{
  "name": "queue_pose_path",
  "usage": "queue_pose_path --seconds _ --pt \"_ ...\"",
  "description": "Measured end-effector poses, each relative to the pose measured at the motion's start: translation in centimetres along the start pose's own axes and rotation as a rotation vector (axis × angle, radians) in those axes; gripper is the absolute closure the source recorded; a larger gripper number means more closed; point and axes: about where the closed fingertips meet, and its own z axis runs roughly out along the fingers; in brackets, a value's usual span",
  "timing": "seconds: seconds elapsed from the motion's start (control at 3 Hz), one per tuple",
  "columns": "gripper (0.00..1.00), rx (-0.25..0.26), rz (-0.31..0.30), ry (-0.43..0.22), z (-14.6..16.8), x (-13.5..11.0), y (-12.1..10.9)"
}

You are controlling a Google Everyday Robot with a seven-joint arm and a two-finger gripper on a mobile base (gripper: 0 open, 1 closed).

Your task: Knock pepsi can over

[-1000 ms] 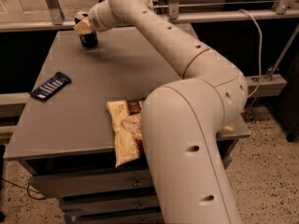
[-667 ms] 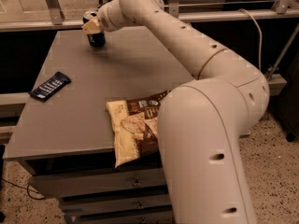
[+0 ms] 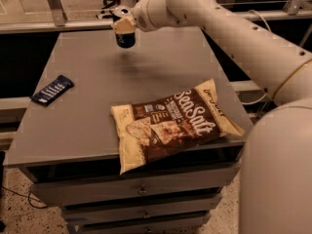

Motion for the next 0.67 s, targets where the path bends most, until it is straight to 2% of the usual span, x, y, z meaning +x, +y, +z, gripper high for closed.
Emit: queue_pose_path --seconds 0.33,0.67 --pt "1.00 -0.013 -0.071 0.021 -6.4 0.3 -1.0" --pt "1.00 -0.075 -0.133 0.126 -10.2 2.8 -1.1"
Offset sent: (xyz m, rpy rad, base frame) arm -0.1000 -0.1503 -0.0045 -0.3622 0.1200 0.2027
